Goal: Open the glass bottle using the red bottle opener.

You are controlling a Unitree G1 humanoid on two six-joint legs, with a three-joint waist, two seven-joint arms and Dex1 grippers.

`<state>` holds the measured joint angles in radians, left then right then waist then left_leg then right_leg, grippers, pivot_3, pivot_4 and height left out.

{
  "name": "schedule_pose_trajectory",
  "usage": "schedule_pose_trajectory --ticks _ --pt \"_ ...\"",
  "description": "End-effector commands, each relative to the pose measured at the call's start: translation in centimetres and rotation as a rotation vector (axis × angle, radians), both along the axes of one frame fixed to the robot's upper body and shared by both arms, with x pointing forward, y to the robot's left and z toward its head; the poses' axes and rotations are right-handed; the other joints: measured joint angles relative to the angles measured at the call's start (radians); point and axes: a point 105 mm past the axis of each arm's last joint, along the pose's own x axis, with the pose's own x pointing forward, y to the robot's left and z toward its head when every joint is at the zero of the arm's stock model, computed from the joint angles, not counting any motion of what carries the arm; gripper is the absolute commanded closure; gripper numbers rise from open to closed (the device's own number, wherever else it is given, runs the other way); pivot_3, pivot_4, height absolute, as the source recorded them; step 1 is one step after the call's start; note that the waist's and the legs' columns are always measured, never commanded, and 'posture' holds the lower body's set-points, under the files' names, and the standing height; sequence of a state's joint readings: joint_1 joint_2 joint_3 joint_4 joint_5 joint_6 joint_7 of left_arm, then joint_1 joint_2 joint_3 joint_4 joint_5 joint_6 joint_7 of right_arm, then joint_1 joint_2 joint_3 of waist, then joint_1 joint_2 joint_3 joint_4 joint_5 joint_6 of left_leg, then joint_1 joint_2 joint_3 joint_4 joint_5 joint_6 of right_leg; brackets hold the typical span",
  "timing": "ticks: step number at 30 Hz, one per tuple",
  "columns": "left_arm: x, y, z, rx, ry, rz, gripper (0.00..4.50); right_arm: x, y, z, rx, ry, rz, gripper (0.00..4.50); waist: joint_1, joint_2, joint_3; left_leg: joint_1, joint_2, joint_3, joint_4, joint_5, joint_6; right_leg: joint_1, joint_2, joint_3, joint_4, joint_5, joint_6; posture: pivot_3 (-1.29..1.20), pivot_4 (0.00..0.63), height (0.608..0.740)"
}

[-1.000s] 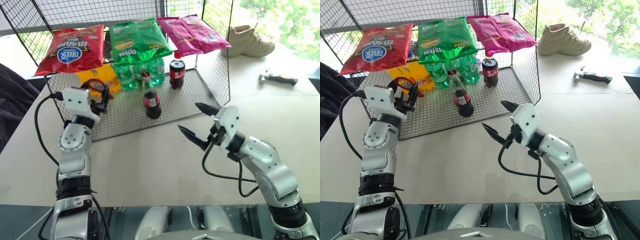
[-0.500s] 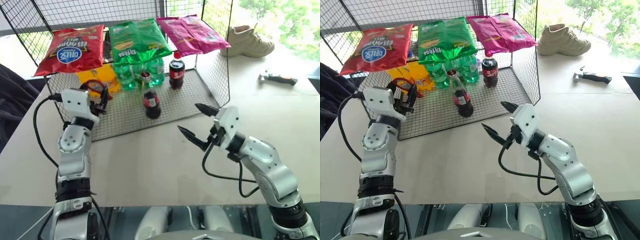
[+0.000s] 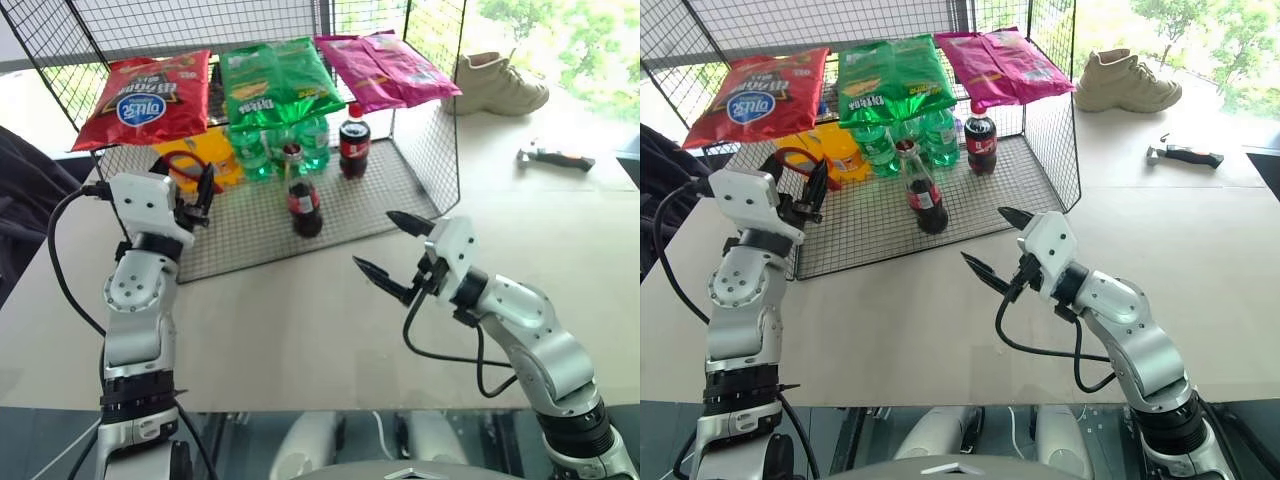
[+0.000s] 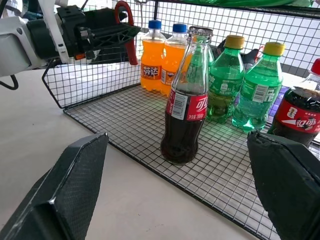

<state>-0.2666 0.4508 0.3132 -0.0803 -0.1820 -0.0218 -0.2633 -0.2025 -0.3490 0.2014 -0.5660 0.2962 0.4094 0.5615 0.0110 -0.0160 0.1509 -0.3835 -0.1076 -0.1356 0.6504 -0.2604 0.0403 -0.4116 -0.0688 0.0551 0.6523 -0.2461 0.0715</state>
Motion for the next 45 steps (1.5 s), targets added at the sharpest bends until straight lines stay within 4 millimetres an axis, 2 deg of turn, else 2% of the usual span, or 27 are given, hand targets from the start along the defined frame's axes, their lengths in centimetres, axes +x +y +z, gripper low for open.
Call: schedule_pose_trajectory --ticks 1,8,13,16,21,25,31,33,36,41,45 --pt "-1.0 -0.2 1.6 0.010 -0.052 0.000 2.20 -0.5 0.3 0.8 0.018 -0.037 0.024 0.00 -0.001 0.000 0.000 0.000 0.000 0.000 0.000 0.000 0.000 0.000 0.000 0.000 0.000 0.000 0.000 0.00 0.150 0.732" --pt "-1.7 -2.2 1.7 -0.020 -0.018 -0.122 2.20 -0.4 0.2 0.6 0.015 -0.028 0.023 0.00 0.000 0.000 0.000 0.000 0.000 0.000 0.000 0.000 0.000 0.000 0.000 0.000 0.000 0.000 0.000 0.00 0.150 0.732" --pt "-3.3 -3.1 1.3 -0.070 0.063 -0.264 2.20 -0.2 -0.1 0.3 -0.003 -0.018 0.014 0.00 -0.003 0.000 0.000 0.000 0.000 0.000 0.000 0.000 0.000 0.000 0.000 0.000 0.000 0.000 0.000 0.00 0.150 0.732" --pt "-4.2 -3.5 1.1 -0.151 0.107 -0.350 2.20 0.1 -0.3 0.0 -0.026 -0.015 -0.001 0.00 -0.007 0.000 0.000 0.000 0.000 0.000 0.000 0.000 0.000 0.000 0.000 0.000 0.000 0.000 0.000 0.00 0.150 0.732" --pt "-5.2 -5.2 0.2 -0.273 0.189 -0.498 2.20 0.4 -0.1 -0.5 -0.044 0.026 -0.008 0.00 -0.004 0.000 0.000 0.000 0.000 0.000 0.000 0.000 0.000 0.000 0.000 0.000 0.001 0.000 0.000 0.00 0.150 0.732" --pt "-5.2 -6.7 -0.6 -0.346 0.236 -0.565 2.20 0.8 0.3 -0.8 -0.042 0.082 -0.018 0.00 -0.002 0.000 0.000 0.001 0.000 0.000 0.001 0.001 -0.001 0.000 0.000 0.000 0.002 0.000 0.000 0.00 0.150 0.732" --pt "-4.1 -9.6 -1.0 -0.519 0.247 -0.650 2.20 1.3 1.3 -1.2 -0.060 0.172 -0.024 0.00 0.003 0.000 0.000 0.001 0.000 0.000 0.001 0.001 -0.002 0.000 0.000 0.000 0.003 0.000 -0.001 0.00 0.150 0.732" --pt "-3.9 -11.6 -1.4 -0.571 0.276 -0.712 2.20 1.7 1.5 -1.7 -0.109 0.202 -0.055 0.00 0.002 -0.001 -0.001 0.001 0.000 0.000 0.001 0.001 -0.002 0.000 0.000 0.000 0.003 0.000 -0.001 0.00 0.150 0.732" --pt "-3.7 -13.7 -1.9 -0.606 0.310 -0.758 2.20 1.8 2.4 -1.0 -0.076 0.234 -0.022 0.00 0.001 -0.001 -0.001 0.001 0.000 0.000 0.001 0.001 -0.002 0.000 0.000 0.000 0.003 0.000 -0.001 0.00 0.150 0.732" --pt "-4.5 -15.7 -2.4 -0.624 0.346 -0.826 2.20 1.9 3.1 -0.6 -0.050 0.285 -0.001 0.00 -0.005 -0.001 -0.001 0.001 0.001 0.000 0.000 0.001 -0.002 0.000 0.001 0.001 0.003 0.000 -0.001 0.00 0.150 0.732" --pt "-4.7 -16.1 -2.8 -0.610 0.361 -0.836 2.20 1.7 3.5 -0.6 -0.056 0.317 0.032 0.00 -0.006 -0.001 -0.001 0.001 0.001 0.001 0.001 0.001 -0.002 0.000 0.001 0.001 0.003 0.000 -0.001 0.00 0.150 0.732"
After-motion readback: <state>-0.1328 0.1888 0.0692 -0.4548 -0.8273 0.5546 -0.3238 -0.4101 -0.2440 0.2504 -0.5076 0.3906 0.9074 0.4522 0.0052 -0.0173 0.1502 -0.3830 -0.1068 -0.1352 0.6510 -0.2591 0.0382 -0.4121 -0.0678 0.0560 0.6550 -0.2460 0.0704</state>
